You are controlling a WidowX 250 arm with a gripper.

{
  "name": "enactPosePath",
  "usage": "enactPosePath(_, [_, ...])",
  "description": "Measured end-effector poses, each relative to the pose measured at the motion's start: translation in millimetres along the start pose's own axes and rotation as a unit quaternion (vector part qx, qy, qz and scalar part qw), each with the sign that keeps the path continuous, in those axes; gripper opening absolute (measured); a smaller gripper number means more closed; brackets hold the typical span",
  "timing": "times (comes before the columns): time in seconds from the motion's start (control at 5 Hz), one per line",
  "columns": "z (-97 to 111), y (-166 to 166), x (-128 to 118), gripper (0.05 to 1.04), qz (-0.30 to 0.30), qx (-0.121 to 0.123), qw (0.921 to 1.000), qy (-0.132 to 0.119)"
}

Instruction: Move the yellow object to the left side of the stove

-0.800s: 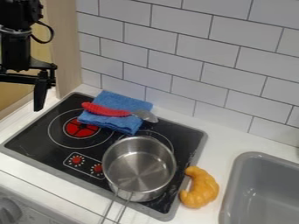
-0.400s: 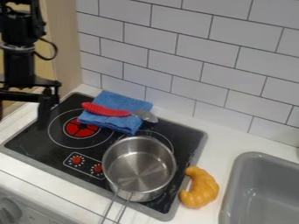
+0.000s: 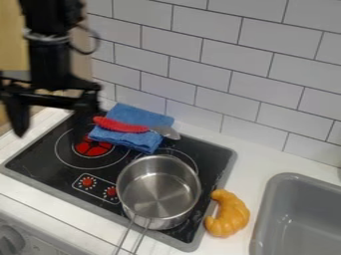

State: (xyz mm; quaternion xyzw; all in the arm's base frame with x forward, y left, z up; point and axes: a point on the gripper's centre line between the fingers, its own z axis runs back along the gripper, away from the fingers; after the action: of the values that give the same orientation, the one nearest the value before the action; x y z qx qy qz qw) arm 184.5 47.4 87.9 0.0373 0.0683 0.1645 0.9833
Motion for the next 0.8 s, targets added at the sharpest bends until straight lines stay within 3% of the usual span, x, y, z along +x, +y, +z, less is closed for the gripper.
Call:
enactPosePath(0.2, [6.6,-44.5,-21.4,1.0,-0.126,-0.002,0.9918,-0.019])
enactPosePath(0.4, [6.5,-86.1,-42.3,1.0,-0.243,0.02,0.9694,-0.027])
enactPosePath(0.6, [-9.4,-125.2,-55.6,1.0,-0.335,0.031,0.9417,-0.011])
enactPosePath(0.8, [-22.2,-159.1,-36.8,1.0,-0.417,0.027,0.9084,-0.019])
